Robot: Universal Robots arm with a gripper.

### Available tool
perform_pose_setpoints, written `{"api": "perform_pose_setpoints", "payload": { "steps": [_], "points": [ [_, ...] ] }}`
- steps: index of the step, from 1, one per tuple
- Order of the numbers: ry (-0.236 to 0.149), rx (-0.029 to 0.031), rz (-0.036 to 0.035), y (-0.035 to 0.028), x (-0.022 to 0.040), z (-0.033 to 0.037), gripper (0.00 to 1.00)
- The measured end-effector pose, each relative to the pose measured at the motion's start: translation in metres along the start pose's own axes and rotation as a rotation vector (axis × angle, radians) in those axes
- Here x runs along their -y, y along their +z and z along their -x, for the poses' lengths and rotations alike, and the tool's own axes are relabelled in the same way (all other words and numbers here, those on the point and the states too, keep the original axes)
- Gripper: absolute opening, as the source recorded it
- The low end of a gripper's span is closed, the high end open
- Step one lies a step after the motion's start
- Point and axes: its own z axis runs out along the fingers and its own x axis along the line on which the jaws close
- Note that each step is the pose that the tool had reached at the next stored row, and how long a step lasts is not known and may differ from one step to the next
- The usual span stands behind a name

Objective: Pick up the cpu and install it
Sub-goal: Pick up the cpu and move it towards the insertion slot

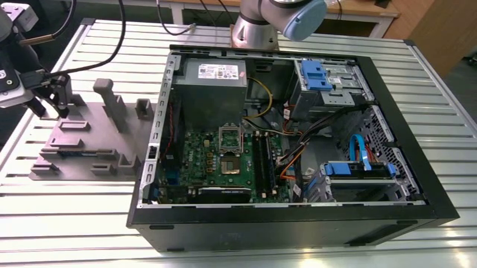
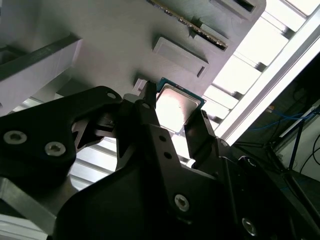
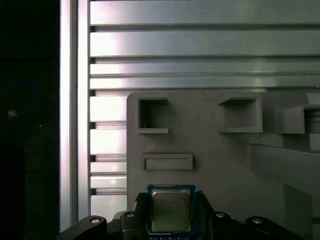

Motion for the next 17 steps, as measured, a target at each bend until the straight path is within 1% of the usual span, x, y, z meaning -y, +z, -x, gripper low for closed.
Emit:
{"api": "perform_pose_setpoints", "payload": {
  "steps": [17],
  "points": [
    [0.000,0.0002,-0.0002,-0.0056,-0.0002,0.0001,0.47]
  ]
}}
